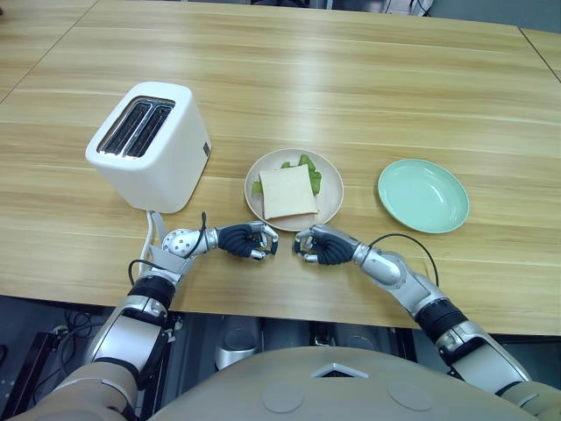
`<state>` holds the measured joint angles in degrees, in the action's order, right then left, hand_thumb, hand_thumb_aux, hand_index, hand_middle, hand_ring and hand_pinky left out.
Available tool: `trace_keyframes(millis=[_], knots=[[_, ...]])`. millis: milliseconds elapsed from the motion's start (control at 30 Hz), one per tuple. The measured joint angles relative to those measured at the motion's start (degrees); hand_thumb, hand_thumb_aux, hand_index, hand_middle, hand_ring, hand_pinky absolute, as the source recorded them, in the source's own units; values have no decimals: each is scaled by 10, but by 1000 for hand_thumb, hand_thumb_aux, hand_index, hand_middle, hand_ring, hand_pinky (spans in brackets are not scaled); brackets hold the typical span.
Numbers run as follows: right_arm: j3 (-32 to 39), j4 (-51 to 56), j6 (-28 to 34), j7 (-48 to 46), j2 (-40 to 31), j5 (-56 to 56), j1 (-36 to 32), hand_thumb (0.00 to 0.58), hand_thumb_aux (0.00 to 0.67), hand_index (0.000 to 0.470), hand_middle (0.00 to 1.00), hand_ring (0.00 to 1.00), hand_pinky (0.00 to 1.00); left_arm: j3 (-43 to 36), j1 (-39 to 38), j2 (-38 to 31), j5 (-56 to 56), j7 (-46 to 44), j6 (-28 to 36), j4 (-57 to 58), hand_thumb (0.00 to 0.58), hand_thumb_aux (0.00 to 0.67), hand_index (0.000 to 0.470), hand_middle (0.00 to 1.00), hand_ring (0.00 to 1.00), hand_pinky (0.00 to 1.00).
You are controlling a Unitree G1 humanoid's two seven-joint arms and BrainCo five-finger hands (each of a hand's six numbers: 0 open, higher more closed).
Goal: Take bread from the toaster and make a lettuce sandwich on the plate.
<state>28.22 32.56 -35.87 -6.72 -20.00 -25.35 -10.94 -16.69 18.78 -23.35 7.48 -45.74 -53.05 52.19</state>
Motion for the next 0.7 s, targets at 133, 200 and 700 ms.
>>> trace_keyframes(millis=[133, 200, 700], knots=[[-13, 58, 8, 73, 22, -35, -37, 580, 670, 460, 1000, 1000, 1000, 0, 23, 5, 24, 44, -7, 30, 580, 670, 460, 1000, 1000, 1000], [-13, 79, 9, 99, 31, -45, -50, 580, 670, 460, 1000, 1000, 1000, 0, 33, 10, 37, 69, -9, 43, 580, 670, 460, 1000, 1000, 1000], [-59, 259, -4, 316, 88, -65, -155, 580, 670, 460, 1000, 1000, 1000, -8, 151, 63, 157, 382, 8, 147, 580, 670, 460, 988, 988, 988]])
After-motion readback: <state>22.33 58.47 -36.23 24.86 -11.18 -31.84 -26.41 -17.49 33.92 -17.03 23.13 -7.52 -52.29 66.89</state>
